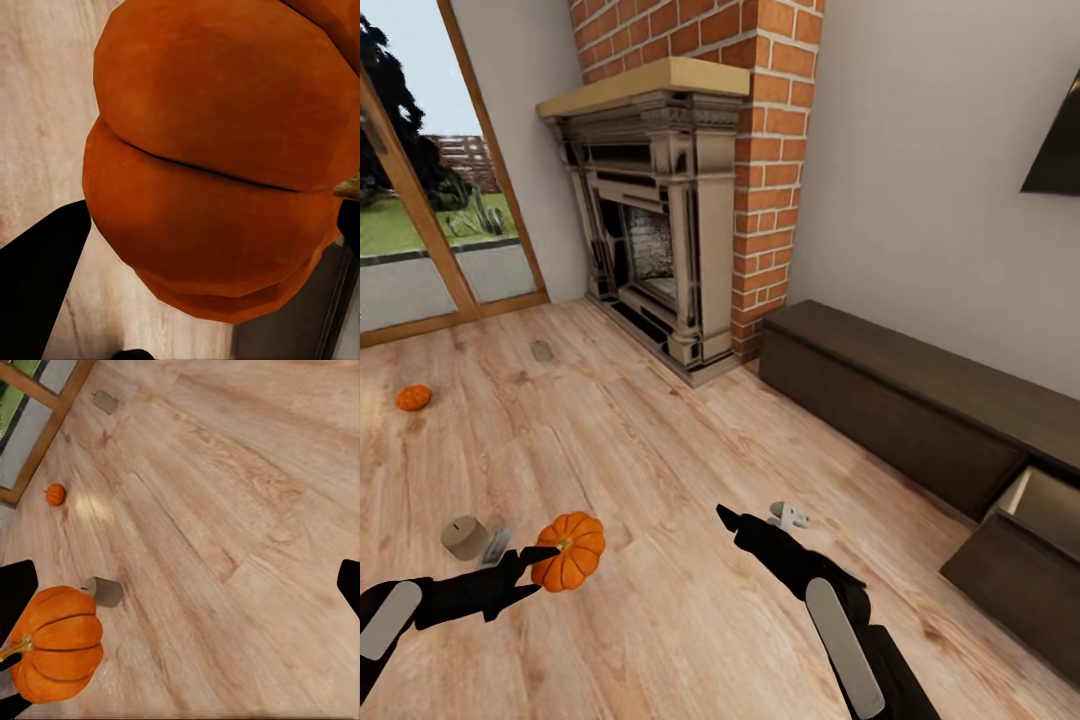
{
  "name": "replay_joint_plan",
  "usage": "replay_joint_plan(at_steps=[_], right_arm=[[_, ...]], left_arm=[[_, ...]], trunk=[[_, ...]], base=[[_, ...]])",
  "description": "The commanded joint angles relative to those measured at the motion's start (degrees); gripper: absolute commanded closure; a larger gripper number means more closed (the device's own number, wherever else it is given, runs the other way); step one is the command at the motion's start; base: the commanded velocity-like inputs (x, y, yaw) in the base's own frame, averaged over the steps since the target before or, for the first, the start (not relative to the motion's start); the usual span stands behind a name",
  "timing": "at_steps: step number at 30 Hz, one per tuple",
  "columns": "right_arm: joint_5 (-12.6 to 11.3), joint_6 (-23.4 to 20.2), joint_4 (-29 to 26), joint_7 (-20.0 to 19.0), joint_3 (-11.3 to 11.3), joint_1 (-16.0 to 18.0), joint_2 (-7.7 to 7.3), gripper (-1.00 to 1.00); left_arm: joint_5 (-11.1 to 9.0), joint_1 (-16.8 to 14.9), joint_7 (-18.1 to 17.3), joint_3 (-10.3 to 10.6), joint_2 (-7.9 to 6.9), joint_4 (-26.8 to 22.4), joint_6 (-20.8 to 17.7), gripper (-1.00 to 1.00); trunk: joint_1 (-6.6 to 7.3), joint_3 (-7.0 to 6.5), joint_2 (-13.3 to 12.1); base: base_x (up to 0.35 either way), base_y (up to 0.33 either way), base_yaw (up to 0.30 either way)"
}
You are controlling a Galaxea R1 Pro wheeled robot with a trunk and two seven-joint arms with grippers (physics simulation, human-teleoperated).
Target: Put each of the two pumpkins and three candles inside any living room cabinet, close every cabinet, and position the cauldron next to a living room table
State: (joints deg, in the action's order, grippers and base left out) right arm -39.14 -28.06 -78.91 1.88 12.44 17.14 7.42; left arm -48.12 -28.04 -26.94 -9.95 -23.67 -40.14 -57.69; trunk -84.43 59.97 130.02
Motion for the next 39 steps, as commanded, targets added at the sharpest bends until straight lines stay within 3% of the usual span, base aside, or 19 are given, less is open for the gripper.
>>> replay_joint_plan(at_steps=[1, 4, 11, 18, 33, 39], right_arm=[[0.14, 0.0, -0.04, 0.02, 1.0, 0.0, -0.04, -1.0], [0.4, 0.14, -0.17, 0.07, 3.21, 0.0, -0.24, -1.0], [0.52, 0.19, -0.19, 0.38, 3.85, 0.0, -0.12, -1.0], [0.55, 0.2, -0.16, 3.7, 4.35, 0.0, -0.01, -1.0], [0.73, 0.46, -0.03, 4.1, 4.43, 0.0, 0.05, -1.0], [0.73, 0.46, 0.03, 4.5, 4.43, 0.0, 0.05, -1.0]], left_arm=[[-0.23, 0.0, 0.14, -0.13, -0.02, -0.02, -0.08, 1.0], [-0.22, 0.0, 0.14, -0.29, -0.05, -0.02, -0.17, 1.0], [-0.22, 0.0, 0.14, -0.33, -0.06, -0.02, -0.24, 1.0], [-0.22, 0.0, 0.14, -0.34, -0.06, 0.0, -0.23, 1.0], [-0.22, 0.09, 0.39, -0.34, 0.11, 0.21, 0.05, 1.0], [-0.06, 0.09, 0.42, -0.33, 0.21, 0.21, 0.11, 1.0]], trunk=[[0.23, -0.17, -0.41], [0.88, -0.69, -1.62], [2.42, -1.94, -4.43], [2.42, -1.94, -4.43], [2.42, -1.74, -4.43], [2.42, -1.52, -4.43]], base=[[0.006, 0.003, 0.036], [0.002, 0.001, 0.013], [0.0, 0.0, 0.088], [0.0, 0.0, 0.27], [0.187, 0.124, 0.28], [0.266, -0.123, 0.28]])
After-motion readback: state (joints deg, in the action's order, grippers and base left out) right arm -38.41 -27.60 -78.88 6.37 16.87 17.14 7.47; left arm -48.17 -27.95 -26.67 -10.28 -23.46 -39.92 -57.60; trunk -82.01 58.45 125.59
